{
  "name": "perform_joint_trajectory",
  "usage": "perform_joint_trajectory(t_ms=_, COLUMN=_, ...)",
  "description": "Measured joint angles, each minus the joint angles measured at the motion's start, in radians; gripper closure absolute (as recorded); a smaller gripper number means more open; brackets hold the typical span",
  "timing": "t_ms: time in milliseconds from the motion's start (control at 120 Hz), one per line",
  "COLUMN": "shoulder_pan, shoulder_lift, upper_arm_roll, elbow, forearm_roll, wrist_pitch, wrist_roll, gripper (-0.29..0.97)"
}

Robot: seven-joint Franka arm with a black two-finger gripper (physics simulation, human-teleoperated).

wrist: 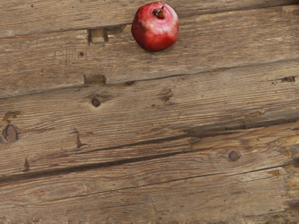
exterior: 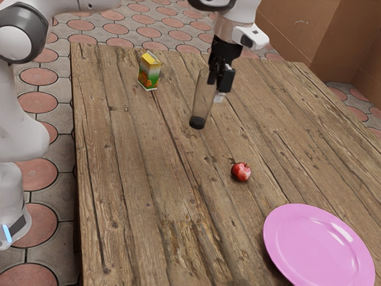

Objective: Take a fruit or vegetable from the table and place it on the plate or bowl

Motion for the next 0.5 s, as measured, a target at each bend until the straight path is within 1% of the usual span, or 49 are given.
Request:
perform_joint_trajectory(t_ms=133, shoulder_pan=0.002, shoulder_lift=0.003, upper_arm_roll=0.005, elbow=-0.005, forearm_roll=-0.006, wrist_pitch=-0.024, wrist_roll=0.008, gripper=0.02)
perform_joint_trajectory(t_ms=283, shoulder_pan=0.017, shoulder_lift=0.010, upper_arm_roll=0.009, elbow=-0.024, forearm_roll=0.009, wrist_pitch=-0.008, wrist_roll=0.016, gripper=0.02)
perform_joint_trajectory(t_ms=317, shoulder_pan=0.033, shoulder_lift=0.012, upper_arm_roll=-0.005, elbow=-0.023, forearm_roll=0.009, wrist_pitch=-0.005, wrist_roll=0.017, gripper=0.02)
perform_joint_trajectory(t_ms=333, shoulder_pan=0.076, shoulder_lift=0.014, upper_arm_roll=-0.045, elbow=-0.022, forearm_roll=0.008, wrist_pitch=-0.004, wrist_roll=0.018, gripper=0.02)
perform_joint_trajectory(t_ms=350, shoulder_pan=0.169, shoulder_lift=0.016, upper_arm_roll=-0.135, elbow=-0.022, forearm_roll=0.006, wrist_pitch=-0.003, wrist_roll=0.019, gripper=0.02)
perform_joint_trajectory(t_ms=392, shoulder_pan=0.544, shoulder_lift=0.022, upper_arm_roll=-0.500, elbow=-0.021, forearm_roll=0.003, wrist_pitch=-0.002, wrist_roll=0.024, gripper=0.02)
perform_joint_trajectory(t_ms=442, shoulder_pan=0.958, shoulder_lift=0.033, upper_arm_roll=-0.899, elbow=-0.020, forearm_roll=0.000, wrist_pitch=-0.001, wrist_roll=0.032, gripper=0.02)
perform_joint_trajectory(t_ms=458, shoulder_pan=1.083, shoulder_lift=0.039, upper_arm_roll=-1.020, elbow=-0.019, forearm_roll=-0.001, wrist_pitch=-0.001, wrist_roll=0.035, gripper=0.02)
perform_joint_trajectory(t_ms=483, shoulder_pan=1.240, shoulder_lift=0.047, upper_arm_roll=-1.173, elbow=-0.018, forearm_roll=-0.002, wrist_pitch=-0.001, wrist_roll=0.040, gripper=0.02)
perform_joint_trajectory(t_ms=500, shoulder_pan=1.317, shoulder_lift=0.053, upper_arm_roll=-1.248, elbow=-0.018, forearm_roll=-0.003, wrist_pitch=0.000, wrist_roll=0.043, gripper=0.02)
